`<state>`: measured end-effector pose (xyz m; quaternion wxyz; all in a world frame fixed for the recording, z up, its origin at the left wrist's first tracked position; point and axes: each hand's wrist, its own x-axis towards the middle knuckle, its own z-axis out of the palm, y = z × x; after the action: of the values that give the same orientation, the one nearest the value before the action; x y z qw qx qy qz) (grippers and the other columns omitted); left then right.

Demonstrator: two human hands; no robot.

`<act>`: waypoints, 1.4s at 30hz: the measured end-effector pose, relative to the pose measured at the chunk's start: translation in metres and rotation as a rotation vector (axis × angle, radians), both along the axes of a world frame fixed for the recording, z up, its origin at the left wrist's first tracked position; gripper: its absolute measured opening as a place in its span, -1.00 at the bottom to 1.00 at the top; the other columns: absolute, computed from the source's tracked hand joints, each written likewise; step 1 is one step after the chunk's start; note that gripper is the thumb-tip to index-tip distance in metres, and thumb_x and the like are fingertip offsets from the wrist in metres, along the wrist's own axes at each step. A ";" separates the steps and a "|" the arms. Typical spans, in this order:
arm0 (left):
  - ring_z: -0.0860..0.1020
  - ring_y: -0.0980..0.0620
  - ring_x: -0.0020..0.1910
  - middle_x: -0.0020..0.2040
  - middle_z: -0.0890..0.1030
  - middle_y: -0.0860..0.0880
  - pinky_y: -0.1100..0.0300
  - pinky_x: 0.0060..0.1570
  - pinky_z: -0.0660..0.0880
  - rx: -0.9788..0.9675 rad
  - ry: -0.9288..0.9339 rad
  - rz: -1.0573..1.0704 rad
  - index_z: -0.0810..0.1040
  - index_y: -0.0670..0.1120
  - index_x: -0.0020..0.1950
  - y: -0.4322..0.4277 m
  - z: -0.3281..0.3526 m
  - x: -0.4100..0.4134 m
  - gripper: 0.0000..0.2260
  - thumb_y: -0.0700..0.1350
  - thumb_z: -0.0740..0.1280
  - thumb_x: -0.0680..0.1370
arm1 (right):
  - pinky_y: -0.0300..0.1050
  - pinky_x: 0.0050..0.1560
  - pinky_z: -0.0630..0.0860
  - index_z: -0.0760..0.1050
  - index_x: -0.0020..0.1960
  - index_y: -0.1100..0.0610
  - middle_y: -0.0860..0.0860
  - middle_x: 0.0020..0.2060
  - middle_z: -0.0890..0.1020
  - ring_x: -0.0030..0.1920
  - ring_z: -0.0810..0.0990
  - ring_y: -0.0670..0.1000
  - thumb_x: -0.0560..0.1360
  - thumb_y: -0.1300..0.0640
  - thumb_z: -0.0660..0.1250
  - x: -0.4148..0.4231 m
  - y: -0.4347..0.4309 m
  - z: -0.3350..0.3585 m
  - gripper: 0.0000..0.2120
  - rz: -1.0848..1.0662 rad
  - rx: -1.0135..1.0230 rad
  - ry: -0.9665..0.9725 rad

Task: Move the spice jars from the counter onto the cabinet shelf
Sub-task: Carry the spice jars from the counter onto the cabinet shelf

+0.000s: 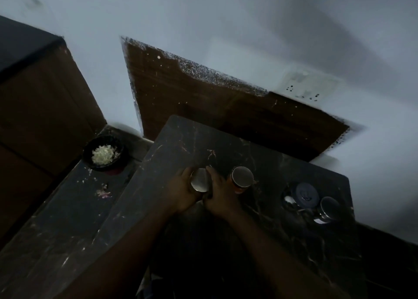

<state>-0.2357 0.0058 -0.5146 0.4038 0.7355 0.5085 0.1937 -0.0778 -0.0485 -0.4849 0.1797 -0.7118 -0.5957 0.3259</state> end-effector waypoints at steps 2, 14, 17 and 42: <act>0.54 0.17 0.23 0.32 0.53 0.15 0.16 0.17 0.48 0.015 -0.144 0.034 0.31 0.35 0.46 0.003 0.026 0.009 -0.21 0.40 0.48 0.27 | -0.03 0.47 0.38 0.13 0.62 -0.02 0.01 0.53 0.37 0.51 0.38 0.00 0.50 0.14 0.47 0.012 0.001 0.021 -0.19 -0.040 0.100 0.059; 0.64 0.21 0.07 0.17 0.63 0.19 0.10 -0.01 0.65 0.418 -0.689 0.181 0.52 0.22 0.25 0.029 0.265 0.136 -0.32 0.30 0.65 0.20 | 0.08 0.29 0.53 0.34 0.52 0.05 -0.05 0.39 0.50 0.39 0.49 -0.03 0.41 -0.08 0.38 0.106 0.019 0.234 -0.29 -0.267 0.943 0.112; 0.64 0.21 0.07 0.18 0.61 0.23 0.20 -0.08 0.64 0.538 -0.810 0.133 0.53 0.22 0.23 0.026 0.337 0.162 -0.39 0.25 0.64 0.25 | 0.07 0.21 0.57 0.29 0.51 -0.09 -0.14 0.38 0.48 0.33 0.51 -0.04 0.44 -0.08 0.41 0.128 0.021 0.301 -0.33 -0.265 1.114 0.017; 0.58 -0.08 0.23 0.30 0.61 -0.03 0.18 0.04 0.41 0.664 -0.499 -0.007 0.43 0.01 0.46 0.132 0.515 0.320 -0.45 0.16 0.44 0.53 | -0.08 0.09 0.50 0.13 0.58 -0.02 0.07 0.38 0.48 0.22 0.58 0.11 0.48 0.04 0.39 0.276 0.113 0.486 -0.25 -0.370 1.083 -0.353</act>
<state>0.0847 0.1373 -0.0001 0.2562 0.7579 0.3027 0.5179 0.1986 0.0641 0.0010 0.4692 -0.6542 -0.5639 -0.1839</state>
